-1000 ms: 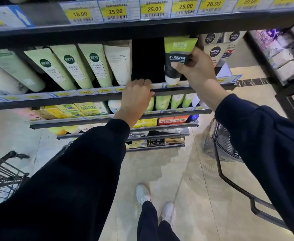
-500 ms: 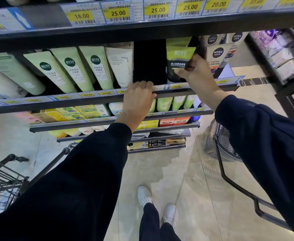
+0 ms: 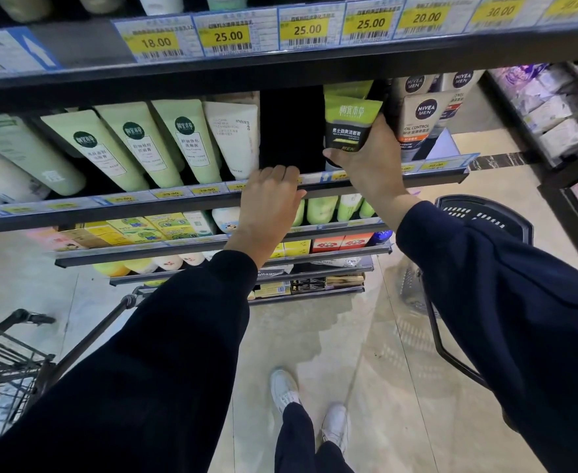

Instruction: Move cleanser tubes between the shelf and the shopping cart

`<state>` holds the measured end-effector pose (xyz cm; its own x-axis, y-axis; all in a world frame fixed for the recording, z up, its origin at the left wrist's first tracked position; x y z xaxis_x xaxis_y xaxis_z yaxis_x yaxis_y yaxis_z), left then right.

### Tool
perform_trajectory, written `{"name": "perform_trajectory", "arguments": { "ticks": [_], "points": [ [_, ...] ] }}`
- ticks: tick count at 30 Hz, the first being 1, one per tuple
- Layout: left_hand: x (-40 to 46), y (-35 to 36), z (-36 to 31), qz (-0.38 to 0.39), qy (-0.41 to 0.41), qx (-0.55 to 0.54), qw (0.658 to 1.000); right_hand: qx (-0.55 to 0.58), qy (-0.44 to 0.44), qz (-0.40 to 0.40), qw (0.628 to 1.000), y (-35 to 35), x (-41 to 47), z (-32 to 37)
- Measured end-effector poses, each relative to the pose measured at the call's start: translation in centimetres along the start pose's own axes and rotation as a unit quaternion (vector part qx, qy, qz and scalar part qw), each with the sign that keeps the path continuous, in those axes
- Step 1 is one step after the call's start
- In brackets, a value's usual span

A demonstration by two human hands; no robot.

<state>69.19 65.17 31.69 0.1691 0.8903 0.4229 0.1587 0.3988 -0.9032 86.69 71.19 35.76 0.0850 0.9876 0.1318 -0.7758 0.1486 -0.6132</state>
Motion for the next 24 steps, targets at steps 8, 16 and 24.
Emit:
{"name": "perform_trajectory", "arguments": {
  "ticks": [8,16,24],
  "points": [
    [-0.1,-0.1,-0.1,0.003,-0.002,0.0,1.0,0.004,0.019,-0.003,1.0,-0.5,-0.1,-0.2],
    [0.1,-0.4,-0.3,0.036,-0.01,-0.004,0.999,0.001,0.036,0.005,0.999,-0.6,-0.7,0.3],
    [-0.2,-3.4,-1.5,0.114,-0.035,-0.037,0.992,-0.085,0.059,0.064,0.993,-3.0,-5.2,1.9]
  ]
}}
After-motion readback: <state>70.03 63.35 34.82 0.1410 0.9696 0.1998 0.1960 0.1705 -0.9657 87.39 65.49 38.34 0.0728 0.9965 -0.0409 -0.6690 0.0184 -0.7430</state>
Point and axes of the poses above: each hand's wrist, its own x-axis towards the middle knuckle, its own y-axis out of the palm, z = x × y, the point moved 1 cm from there along x, towards the middle knuckle, and after that the axes turned 3 degrees about -x, right-handed, at the moved point
